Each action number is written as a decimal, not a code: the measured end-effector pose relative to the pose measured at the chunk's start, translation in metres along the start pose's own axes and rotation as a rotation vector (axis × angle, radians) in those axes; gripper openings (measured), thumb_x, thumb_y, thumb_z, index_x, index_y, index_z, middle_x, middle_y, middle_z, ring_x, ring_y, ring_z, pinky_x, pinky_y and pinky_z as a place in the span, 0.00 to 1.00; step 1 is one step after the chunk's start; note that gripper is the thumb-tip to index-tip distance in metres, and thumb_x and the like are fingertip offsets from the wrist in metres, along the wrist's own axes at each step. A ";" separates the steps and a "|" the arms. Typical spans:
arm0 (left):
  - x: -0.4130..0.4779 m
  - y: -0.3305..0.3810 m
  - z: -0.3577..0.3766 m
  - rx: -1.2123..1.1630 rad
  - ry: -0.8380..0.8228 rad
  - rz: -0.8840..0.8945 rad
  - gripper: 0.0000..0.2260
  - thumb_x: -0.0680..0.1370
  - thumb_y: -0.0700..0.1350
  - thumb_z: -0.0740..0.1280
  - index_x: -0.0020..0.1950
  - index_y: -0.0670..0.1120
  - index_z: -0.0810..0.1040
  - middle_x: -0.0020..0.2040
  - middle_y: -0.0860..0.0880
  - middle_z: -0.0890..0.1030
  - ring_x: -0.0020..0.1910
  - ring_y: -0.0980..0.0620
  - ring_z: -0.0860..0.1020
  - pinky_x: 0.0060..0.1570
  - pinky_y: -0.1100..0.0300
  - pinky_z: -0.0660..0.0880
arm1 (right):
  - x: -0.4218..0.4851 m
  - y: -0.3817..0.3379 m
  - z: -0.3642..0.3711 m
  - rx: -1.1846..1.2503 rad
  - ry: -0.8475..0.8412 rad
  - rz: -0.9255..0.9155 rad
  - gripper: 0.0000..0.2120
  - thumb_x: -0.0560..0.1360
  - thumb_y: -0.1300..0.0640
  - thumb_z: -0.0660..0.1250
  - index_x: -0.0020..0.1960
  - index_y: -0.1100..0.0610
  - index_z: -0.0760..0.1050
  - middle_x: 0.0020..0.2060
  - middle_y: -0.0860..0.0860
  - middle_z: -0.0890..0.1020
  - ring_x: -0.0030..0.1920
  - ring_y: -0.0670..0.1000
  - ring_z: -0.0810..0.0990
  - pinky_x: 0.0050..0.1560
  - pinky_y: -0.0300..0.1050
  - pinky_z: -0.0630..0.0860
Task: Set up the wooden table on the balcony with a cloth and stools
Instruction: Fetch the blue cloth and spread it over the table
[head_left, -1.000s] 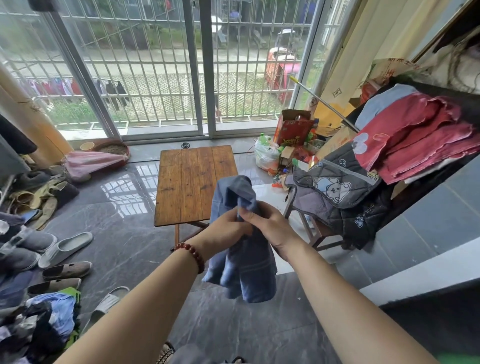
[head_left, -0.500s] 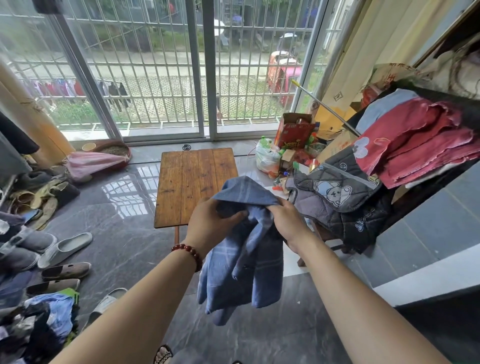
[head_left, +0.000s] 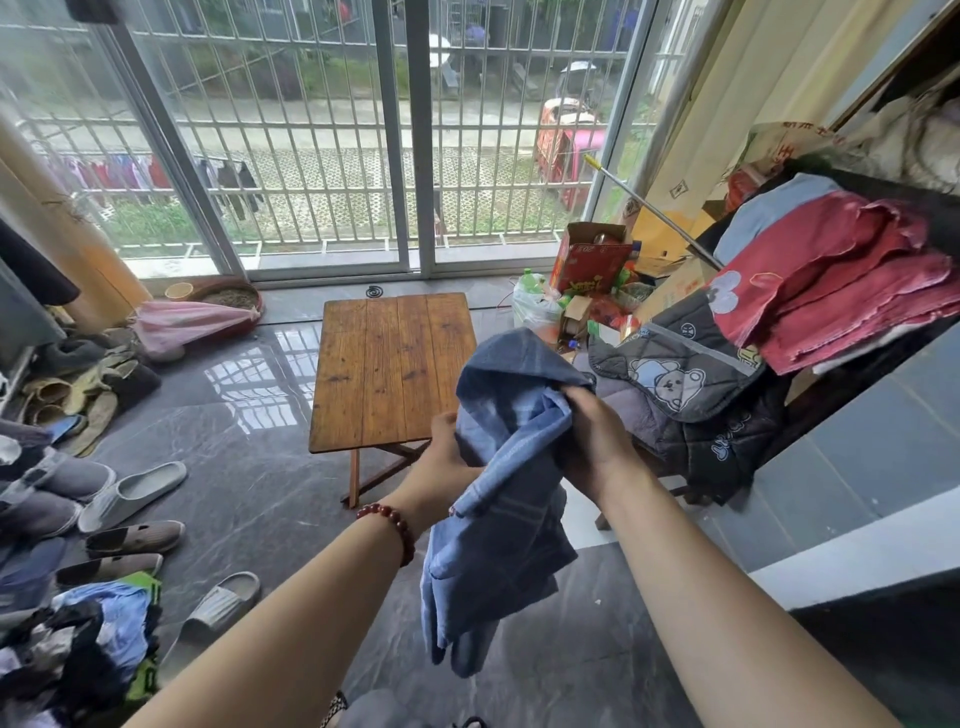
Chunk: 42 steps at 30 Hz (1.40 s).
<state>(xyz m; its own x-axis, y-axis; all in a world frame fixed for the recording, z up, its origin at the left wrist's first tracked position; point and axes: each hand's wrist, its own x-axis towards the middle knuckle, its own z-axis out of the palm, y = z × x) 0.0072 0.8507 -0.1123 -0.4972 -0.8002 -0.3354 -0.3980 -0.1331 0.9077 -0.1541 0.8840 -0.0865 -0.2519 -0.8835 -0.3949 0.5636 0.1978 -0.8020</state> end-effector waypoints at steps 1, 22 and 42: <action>0.001 -0.001 0.002 0.052 -0.015 -0.027 0.29 0.67 0.50 0.75 0.61 0.46 0.64 0.53 0.52 0.77 0.51 0.56 0.76 0.53 0.60 0.73 | 0.000 0.002 0.000 -0.019 0.010 0.005 0.09 0.76 0.57 0.59 0.45 0.58 0.77 0.37 0.55 0.80 0.41 0.53 0.80 0.45 0.45 0.75; 0.011 0.022 -0.032 0.329 0.478 -0.095 0.14 0.74 0.35 0.60 0.59 0.41 0.73 0.59 0.41 0.73 0.40 0.52 0.71 0.39 0.66 0.69 | 0.001 0.015 -0.013 -0.567 0.194 -0.303 0.12 0.75 0.66 0.65 0.39 0.49 0.78 0.37 0.46 0.81 0.43 0.48 0.78 0.45 0.41 0.74; 0.017 0.041 -0.045 -0.934 0.435 -0.155 0.17 0.80 0.36 0.55 0.69 0.35 0.66 0.40 0.47 0.73 0.38 0.53 0.73 0.41 0.61 0.74 | -0.009 0.051 -0.012 -0.844 0.158 0.005 0.31 0.70 0.43 0.71 0.66 0.56 0.67 0.58 0.48 0.74 0.58 0.52 0.76 0.56 0.45 0.73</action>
<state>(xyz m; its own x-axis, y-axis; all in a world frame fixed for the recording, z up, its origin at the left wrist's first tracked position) 0.0169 0.8053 -0.0700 -0.0965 -0.8530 -0.5129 0.4136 -0.5031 0.7588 -0.1327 0.9076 -0.1295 -0.3930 -0.8245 -0.4071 -0.1936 0.5070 -0.8399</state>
